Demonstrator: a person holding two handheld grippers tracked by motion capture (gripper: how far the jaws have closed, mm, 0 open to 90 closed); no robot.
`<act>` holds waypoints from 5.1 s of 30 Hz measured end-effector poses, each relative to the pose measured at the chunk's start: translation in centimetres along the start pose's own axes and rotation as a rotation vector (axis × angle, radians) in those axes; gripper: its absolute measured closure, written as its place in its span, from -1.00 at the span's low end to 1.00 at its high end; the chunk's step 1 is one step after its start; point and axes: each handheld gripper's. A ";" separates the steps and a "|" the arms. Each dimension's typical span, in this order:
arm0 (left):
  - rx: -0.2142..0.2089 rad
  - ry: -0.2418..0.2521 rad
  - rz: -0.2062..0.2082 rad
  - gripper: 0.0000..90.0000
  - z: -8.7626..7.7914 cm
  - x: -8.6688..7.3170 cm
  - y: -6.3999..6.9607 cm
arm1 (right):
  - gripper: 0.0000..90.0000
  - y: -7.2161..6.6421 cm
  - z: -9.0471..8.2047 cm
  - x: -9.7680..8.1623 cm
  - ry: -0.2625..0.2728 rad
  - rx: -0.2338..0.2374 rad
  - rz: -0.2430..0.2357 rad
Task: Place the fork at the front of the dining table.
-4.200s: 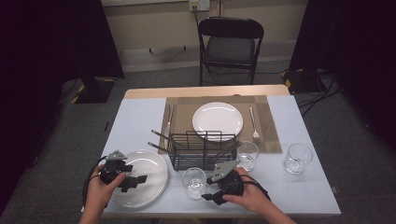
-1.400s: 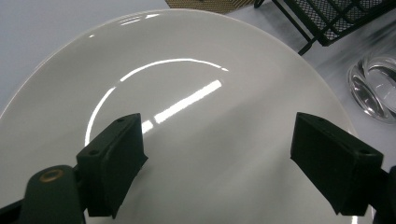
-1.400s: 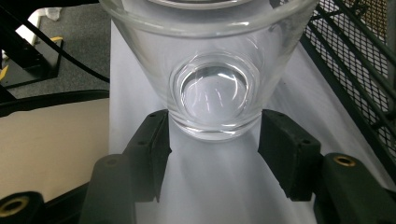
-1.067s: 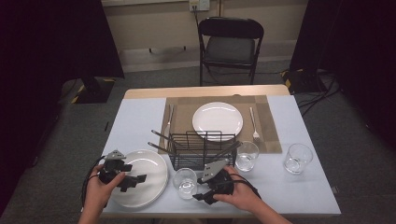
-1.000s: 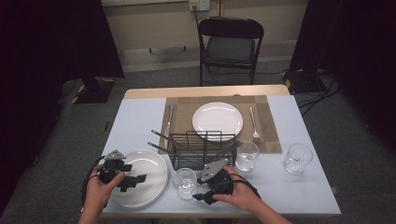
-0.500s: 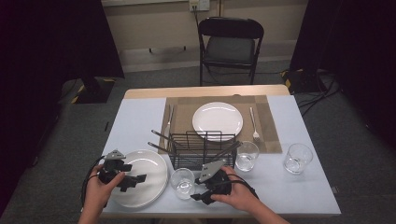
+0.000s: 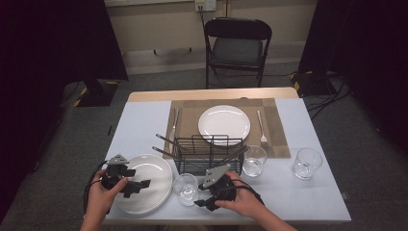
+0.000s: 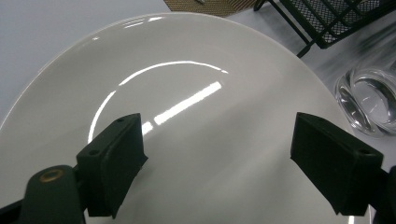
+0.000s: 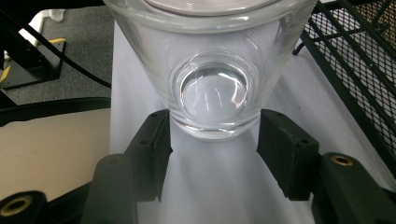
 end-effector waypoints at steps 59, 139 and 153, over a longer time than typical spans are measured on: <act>0.015 -0.007 0.010 -0.62 -0.4 0.2 0.6 | -0.65 0.6 -5.7 -6.1 -0.027 -0.059 0.063; -0.088 -0.081 0.094 -0.62 -1.6 2.2 7.6 | -0.64 0.0 -5.5 -6.6 -0.021 -0.105 -0.007; -0.103 -0.072 0.090 -0.62 -1.4 2.8 7.9 | -0.64 0.0 -5.5 -6.6 -0.020 -0.104 -0.008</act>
Point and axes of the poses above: each handheld gripper's, and its own axes: z roughly forward along the jaws, x roughly out of its top, y roughly to its right, and after that the axes turned 8 degrees about -z, right-handed
